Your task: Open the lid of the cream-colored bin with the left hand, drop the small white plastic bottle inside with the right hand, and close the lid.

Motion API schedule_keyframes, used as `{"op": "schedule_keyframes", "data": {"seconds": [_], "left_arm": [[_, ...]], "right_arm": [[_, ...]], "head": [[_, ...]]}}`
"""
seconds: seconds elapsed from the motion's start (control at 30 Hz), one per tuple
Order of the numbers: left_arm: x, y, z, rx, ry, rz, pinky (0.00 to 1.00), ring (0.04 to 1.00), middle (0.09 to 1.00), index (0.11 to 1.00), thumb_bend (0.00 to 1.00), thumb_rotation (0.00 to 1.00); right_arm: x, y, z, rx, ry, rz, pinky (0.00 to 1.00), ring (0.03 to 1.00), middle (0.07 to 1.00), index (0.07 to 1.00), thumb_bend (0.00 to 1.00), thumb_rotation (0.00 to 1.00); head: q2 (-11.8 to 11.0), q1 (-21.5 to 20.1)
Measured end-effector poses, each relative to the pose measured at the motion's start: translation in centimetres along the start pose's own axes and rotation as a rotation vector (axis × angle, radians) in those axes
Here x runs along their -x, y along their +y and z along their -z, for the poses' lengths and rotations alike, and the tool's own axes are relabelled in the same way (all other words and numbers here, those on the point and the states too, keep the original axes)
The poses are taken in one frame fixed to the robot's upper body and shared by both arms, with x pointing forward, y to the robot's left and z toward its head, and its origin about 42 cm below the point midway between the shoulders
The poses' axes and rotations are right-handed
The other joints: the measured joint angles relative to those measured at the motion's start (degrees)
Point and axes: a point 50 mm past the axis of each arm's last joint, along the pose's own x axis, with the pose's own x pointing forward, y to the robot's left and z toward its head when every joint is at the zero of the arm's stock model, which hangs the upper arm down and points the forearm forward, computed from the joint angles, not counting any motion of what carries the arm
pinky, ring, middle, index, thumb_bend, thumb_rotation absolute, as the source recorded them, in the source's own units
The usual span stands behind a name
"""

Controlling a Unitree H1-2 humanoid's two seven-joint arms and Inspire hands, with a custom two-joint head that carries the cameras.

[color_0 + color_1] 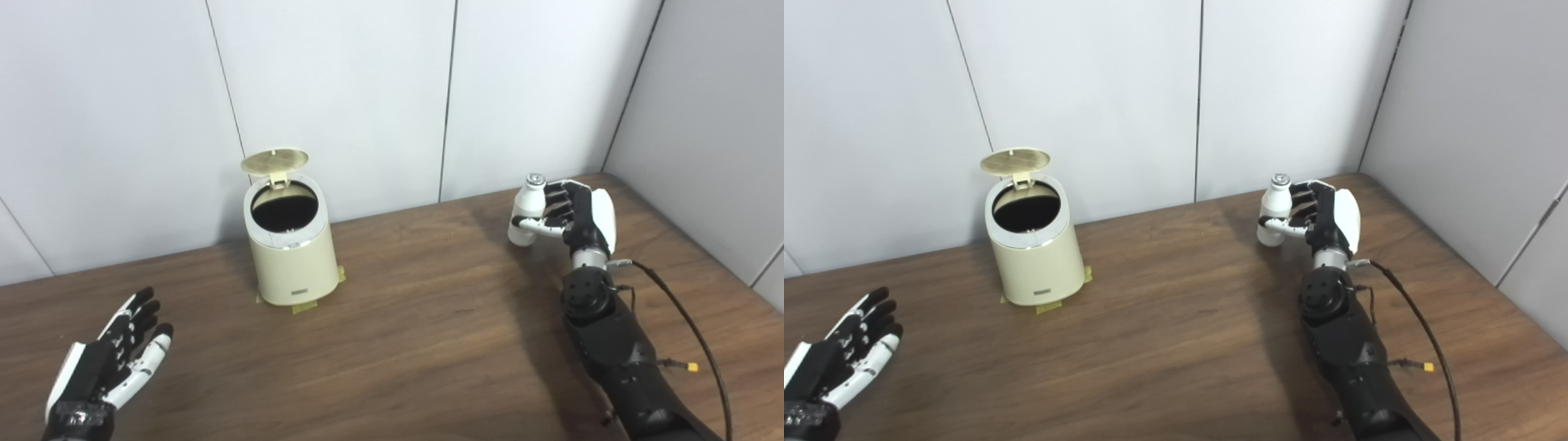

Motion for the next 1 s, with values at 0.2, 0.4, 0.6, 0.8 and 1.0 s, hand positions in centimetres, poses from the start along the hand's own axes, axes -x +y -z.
{"op": "schedule_keyframes", "data": {"seconds": [0.2, 0.4, 0.6, 0.8, 1.0], "left_arm": [[0.2, -0.2, 0.3, 0.002, 0.009, 0.001, 0.97, 0.929, 0.937, 0.972, 0.31, 0.39], [0.5, -0.6, 0.8, -0.008, 0.028, 0.006, 0.95, 0.916, 0.923, 0.959, 0.34, 0.47], [0.7, -1.3, 1.8, 0.006, 0.057, 0.020, 0.89, 0.907, 0.924, 0.962, 0.35, 0.46], [0.9, -1.8, 2.3, 0.039, 0.064, 0.016, 0.91, 0.919, 0.923, 0.948, 0.38, 0.46], [0.7, -2.6, 2.9, 0.060, 0.069, 0.014, 0.88, 0.899, 0.914, 0.930, 0.44, 0.50]], "right_arm": [[0.6, -0.9, -2.1, -0.044, -0.087, 0.005, 0.36, 0.401, 0.485, 0.513, 0.52, 0.00], [2.5, -1.2, -5.9, -0.077, -0.229, -0.034, 0.37, 0.398, 0.486, 0.507, 0.52, 0.00], [4.3, 0.0, -9.2, -0.080, -0.353, -0.102, 0.38, 0.416, 0.488, 0.502, 0.52, 0.00], [6.0, 0.6, -12.2, -0.122, -0.454, -0.183, 0.40, 0.429, 0.487, 0.497, 0.52, 0.00], [9.0, 2.0, -16.3, -0.147, -0.591, -0.274, 0.47, 0.479, 0.480, 0.478, 0.52, 0.00]], "head": [[0.00, 3.42], [-0.17, 5.10], [-0.70, 7.99], [-0.79, 10.36], [-1.05, 15.02]]}}
